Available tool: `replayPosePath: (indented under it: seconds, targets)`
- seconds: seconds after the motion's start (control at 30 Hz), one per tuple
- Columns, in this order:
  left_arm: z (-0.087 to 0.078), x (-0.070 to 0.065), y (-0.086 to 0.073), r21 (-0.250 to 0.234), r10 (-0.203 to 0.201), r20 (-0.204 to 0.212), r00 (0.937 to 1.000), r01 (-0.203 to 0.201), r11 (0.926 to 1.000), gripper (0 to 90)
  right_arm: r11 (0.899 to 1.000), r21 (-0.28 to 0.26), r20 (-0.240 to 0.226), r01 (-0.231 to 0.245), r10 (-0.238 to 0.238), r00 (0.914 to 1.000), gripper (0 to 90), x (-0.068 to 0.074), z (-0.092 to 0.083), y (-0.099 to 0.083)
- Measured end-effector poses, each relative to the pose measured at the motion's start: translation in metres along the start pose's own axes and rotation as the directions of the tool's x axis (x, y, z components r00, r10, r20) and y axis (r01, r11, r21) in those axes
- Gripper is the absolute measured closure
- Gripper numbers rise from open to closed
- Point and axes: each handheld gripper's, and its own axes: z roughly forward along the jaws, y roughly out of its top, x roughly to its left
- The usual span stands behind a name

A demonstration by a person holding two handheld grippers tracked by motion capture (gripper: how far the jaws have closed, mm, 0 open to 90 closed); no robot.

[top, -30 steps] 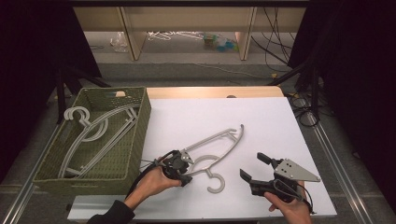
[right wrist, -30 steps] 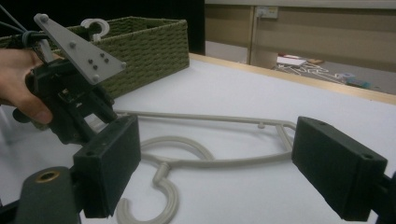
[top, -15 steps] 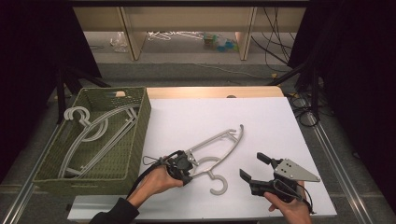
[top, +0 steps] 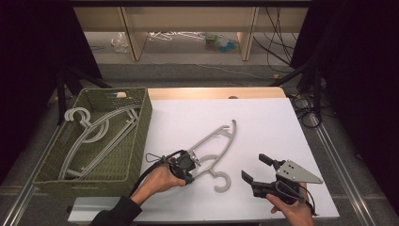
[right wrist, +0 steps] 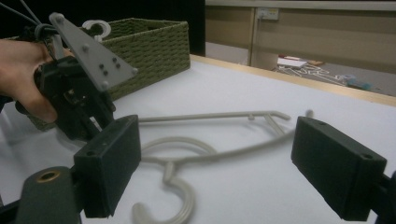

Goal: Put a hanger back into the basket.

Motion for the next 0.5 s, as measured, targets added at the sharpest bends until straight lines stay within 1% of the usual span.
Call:
replayPosePath:
  seconds: [0.03,0.07,0.1,0.13,0.17,0.2,0.23,0.27,0.3,0.37,0.4,0.43,0.47,0.5]
  targets:
    - [-0.003,0.002,0.0,-0.055,-0.028,0.014,0.9995,0.029,0.9981,81.1,1.0,0.004,0.006,0.003,-0.003,1.0,16.7,0.0,0.0,0.0]
    - [-0.003,0.002,0.0,-0.055,-0.028,0.014,0.9995,0.029,0.9981,81.2,1.0,0.003,0.005,0.001,-0.001,1.0,16.7,0.0,-0.001,0.0]
    - [-0.008,0.004,-0.002,-0.091,-0.052,0.041,0.9978,0.055,0.9943,81.1,1.0,-0.005,-0.005,-0.003,0.003,1.0,16.7,-0.001,0.0,0.0]
    - [-0.01,0.005,-0.002,-0.104,-0.055,0.048,0.9973,0.06,0.9928,81.1,1.0,-0.005,-0.003,-0.003,0.003,1.0,16.7,-0.001,0.0,0.0]
    - [-0.01,0.005,-0.002,-0.104,-0.055,0.048,0.9973,0.06,0.9928,81.1,1.0,-0.005,-0.003,-0.003,0.003,1.0,16.7,-0.001,0.0,0.0]
    - [-0.012,0.004,-0.003,-0.142,-0.101,0.077,0.9919,0.111,0.9837,81.1,1.0,0.001,0.002,0.0,0.0,1.0,16.7,-0.001,-0.001,0.0]
    - [-0.014,0.006,-0.003,-0.159,-0.084,0.075,0.9937,0.095,0.9827,81.2,1.0,0.003,0.003,0.0,0.0,1.0,16.7,-0.001,-0.001,0.0]
    - [-0.019,0.01,-0.005,-0.171,-0.077,0.078,0.994,0.089,0.9813,81.2,1.0,0.001,0.007,0.002,-0.002,1.0,16.7,-0.001,-0.001,0.0]
    - [-0.019,0.01,-0.005,-0.171,-0.077,0.078,0.994,0.089,0.9813,81.2,1.0,0.012,0.003,0.0,0.0,1.0,16.7,-0.001,-0.002,0.0]
    - [-0.025,0.013,-0.007,-0.182,-0.08,0.094,0.9924,0.096,0.9785,81.2,1.0,0.003,0.001,0.001,-0.001,1.0,16.7,-0.001,-0.001,0.0]
    - [-0.025,0.013,-0.007,-0.182,-0.08,0.094,0.9924,0.096,0.9785,81.2,1.0,0.004,-0.01,-0.006,0.006,0.9999,16.7,0.0,0.0,-0.001]
    - [-0.026,0.013,-0.008,-0.188,-0.084,0.094,0.9921,0.1,0.977,81.2,1.0,0.004,-0.01,-0.006,0.006,0.9999,16.7,0.0,0.0,-0.001]
    - [-0.029,0.013,-0.01,-0.192,-0.081,0.094,0.9923,0.098,0.9764,81.2,1.0,0.017,-0.004,-0.001,0.001,1.0,16.7,0.0,0.0,-0.001]
    - [-0.029,0.013,-0.01,-0.192,-0.081,0.094,0.9923,0.098,0.9764,81.3,1.0,0.014,-0.023,-0.009,0.01,0.9997,16.7,0.0,0.002,-0.002]
